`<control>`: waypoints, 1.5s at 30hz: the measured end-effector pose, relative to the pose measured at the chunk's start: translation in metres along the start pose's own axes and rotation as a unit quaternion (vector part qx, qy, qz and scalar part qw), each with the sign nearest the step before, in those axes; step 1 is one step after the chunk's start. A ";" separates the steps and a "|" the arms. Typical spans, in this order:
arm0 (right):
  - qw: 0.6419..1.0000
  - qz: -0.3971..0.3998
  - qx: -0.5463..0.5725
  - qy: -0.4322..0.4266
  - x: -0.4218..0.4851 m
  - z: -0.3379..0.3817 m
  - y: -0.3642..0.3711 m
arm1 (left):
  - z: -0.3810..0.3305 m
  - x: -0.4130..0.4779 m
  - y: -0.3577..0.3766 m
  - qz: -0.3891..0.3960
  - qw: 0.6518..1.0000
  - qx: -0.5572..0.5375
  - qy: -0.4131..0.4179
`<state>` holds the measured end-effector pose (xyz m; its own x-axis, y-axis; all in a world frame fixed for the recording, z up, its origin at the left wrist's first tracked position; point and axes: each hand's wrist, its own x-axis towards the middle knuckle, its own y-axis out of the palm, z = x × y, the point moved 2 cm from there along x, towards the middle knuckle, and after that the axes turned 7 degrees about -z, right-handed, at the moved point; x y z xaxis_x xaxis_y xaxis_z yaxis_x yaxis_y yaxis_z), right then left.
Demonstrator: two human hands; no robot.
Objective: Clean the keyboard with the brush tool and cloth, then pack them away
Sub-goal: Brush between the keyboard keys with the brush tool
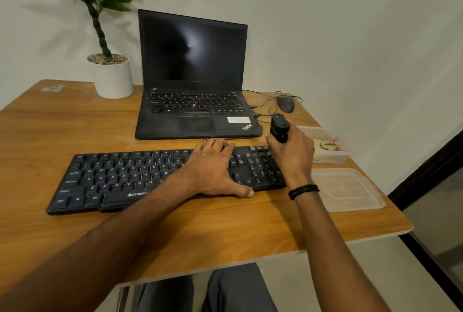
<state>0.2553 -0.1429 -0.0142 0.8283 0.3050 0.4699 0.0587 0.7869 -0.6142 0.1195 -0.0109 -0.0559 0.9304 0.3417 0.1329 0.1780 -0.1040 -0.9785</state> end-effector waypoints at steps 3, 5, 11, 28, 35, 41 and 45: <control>0.996 0.086 0.033 -0.017 -0.005 -0.001 0.001 | -0.001 -0.001 0.001 0.002 1.000 0.002 0.003; 0.989 0.124 0.069 -0.027 -0.008 0.004 -0.001 | -0.002 -0.001 0.002 0.002 1.000 0.004 0.006; 0.991 0.117 0.046 -0.037 -0.008 0.025 0.012 | 0.000 -0.002 0.000 -0.007 1.000 0.005 0.001; 0.988 0.137 -0.065 -0.006 0.003 0.034 -0.016 | -0.001 0.000 0.003 -0.001 1.000 -0.001 0.001; 0.962 0.252 -0.081 0.060 0.003 0.031 -0.040 | -0.001 -0.001 0.003 0.004 1.000 0.000 0.003; 0.993 0.113 -0.004 0.044 0.011 0.018 -0.049 | 0.002 0.002 0.001 0.003 1.000 0.001 -0.004; 0.987 0.141 -0.056 0.052 0.010 0.006 -0.037 | 0.002 0.000 0.003 0.003 1.000 0.004 -0.002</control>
<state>0.2583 -0.1654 0.0171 0.8731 0.4421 0.2057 -0.1267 0.6131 -0.7798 0.1200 -0.0096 -0.0594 0.9302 0.3450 0.1255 0.1692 -0.0996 -0.9805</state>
